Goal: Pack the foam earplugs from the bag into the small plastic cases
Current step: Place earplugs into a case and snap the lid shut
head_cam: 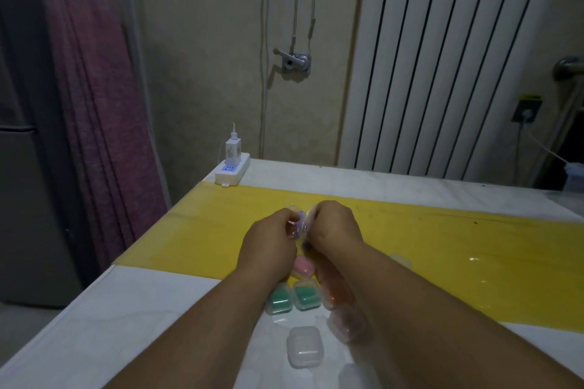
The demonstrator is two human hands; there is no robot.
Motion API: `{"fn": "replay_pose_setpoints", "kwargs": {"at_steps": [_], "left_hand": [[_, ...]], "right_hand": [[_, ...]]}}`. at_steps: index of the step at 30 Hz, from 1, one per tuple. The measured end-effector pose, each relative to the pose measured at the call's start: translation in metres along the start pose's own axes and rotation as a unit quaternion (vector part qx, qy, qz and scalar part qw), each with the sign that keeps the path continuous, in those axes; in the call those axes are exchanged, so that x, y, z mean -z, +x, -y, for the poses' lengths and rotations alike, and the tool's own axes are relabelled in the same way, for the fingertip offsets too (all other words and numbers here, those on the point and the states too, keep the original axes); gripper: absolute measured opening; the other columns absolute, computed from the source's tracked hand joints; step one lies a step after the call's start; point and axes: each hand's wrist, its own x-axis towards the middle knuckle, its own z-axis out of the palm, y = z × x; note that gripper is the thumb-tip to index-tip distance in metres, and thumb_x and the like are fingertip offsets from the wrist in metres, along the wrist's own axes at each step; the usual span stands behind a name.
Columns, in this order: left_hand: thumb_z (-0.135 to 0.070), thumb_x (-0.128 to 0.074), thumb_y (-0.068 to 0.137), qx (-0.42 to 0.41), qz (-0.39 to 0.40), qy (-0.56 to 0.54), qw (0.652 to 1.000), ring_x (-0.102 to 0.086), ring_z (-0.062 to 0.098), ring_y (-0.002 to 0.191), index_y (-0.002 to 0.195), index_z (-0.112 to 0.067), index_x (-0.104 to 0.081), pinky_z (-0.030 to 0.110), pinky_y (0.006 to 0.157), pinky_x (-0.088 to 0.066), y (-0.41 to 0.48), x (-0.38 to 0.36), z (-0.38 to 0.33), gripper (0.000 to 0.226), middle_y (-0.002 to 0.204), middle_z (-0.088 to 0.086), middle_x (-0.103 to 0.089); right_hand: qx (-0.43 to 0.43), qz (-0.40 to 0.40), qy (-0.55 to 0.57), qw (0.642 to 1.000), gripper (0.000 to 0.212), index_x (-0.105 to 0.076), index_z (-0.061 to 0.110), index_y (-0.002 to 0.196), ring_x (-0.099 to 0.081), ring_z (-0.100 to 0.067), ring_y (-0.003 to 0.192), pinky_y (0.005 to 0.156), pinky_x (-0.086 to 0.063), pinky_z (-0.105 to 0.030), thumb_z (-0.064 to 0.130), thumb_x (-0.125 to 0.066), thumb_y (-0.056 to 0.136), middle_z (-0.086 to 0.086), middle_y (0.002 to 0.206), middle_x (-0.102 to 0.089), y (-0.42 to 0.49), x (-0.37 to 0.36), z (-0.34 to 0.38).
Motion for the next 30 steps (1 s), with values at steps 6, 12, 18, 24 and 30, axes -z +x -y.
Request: {"fn": "replay_pose_setpoints", "kwargs": {"at_steps": [6, 12, 18, 24, 30], "left_hand": [[-0.010, -0.057, 0.085, -0.001, -0.003, 0.006, 1.000, -0.063, 0.018, 0.094, 0.111, -0.030, -0.065, 0.030, 0.081, -0.052, 0.001, 0.000, 0.002, 0.034, 0.105, -0.005, -0.070], [-0.009, -0.057, 0.086, 0.005, -0.006, 0.005, 1.000, -0.063, 0.017, 0.093, 0.111, -0.031, -0.064, 0.030, 0.081, -0.053, 0.002, -0.002, 0.003, 0.034, 0.105, -0.005, -0.070], [-0.013, -0.057, 0.089, 0.007, -0.009, 0.006, 1.000, -0.063, 0.017, 0.095, 0.113, -0.030, -0.064, 0.030, 0.082, -0.052, 0.002, -0.003, 0.003, 0.029, 0.108, -0.005, -0.070], [-0.016, -0.057, 0.088, -0.003, -0.009, 0.004, 1.000, -0.063, 0.018, 0.096, 0.114, -0.028, -0.065, 0.030, 0.082, -0.051, 0.001, -0.001, 0.003, 0.029, 0.107, -0.004, -0.070], [-0.018, -0.055, 0.090, 0.000, -0.008, 0.007, 1.000, -0.063, 0.018, 0.097, 0.115, -0.028, -0.065, 0.030, 0.082, -0.051, 0.002, -0.002, 0.003, 0.028, 0.108, -0.004, -0.070]], "right_hand": [[0.004, 0.016, 0.173, 0.985, 0.029, -0.062, 0.018, 0.053, -0.064, -0.017, 0.065, 0.058, -0.054, -0.026, -0.006, -0.061, 0.070, -0.002, 0.071, -0.070, -0.002, 0.013, -0.004], [0.069, 0.067, 0.148, 0.984, 0.033, -0.064, 0.021, 0.056, -0.064, -0.014, 0.072, 0.063, -0.054, -0.024, -0.007, -0.062, 0.075, 0.000, 0.075, -0.072, -0.009, 0.029, -0.010], [0.103, 0.156, 0.056, 0.981, 0.025, -0.069, 0.014, 0.071, -0.049, -0.001, 0.054, 0.045, -0.039, -0.007, -0.007, -0.060, 0.081, 0.013, 0.053, -0.057, -0.016, 0.042, -0.013], [0.164, 0.127, -0.104, 0.973, 0.013, -0.076, 0.017, 0.089, -0.067, -0.024, 0.089, 0.079, -0.054, -0.029, 0.021, -0.064, 0.085, -0.005, 0.094, -0.073, -0.010, 0.021, -0.008], [0.194, 0.111, -0.142, 0.964, 0.020, -0.075, 0.010, 0.093, -0.065, -0.030, 0.095, 0.078, -0.050, -0.028, 0.017, -0.057, 0.087, -0.012, 0.100, -0.071, -0.018, 0.020, -0.001]]}}
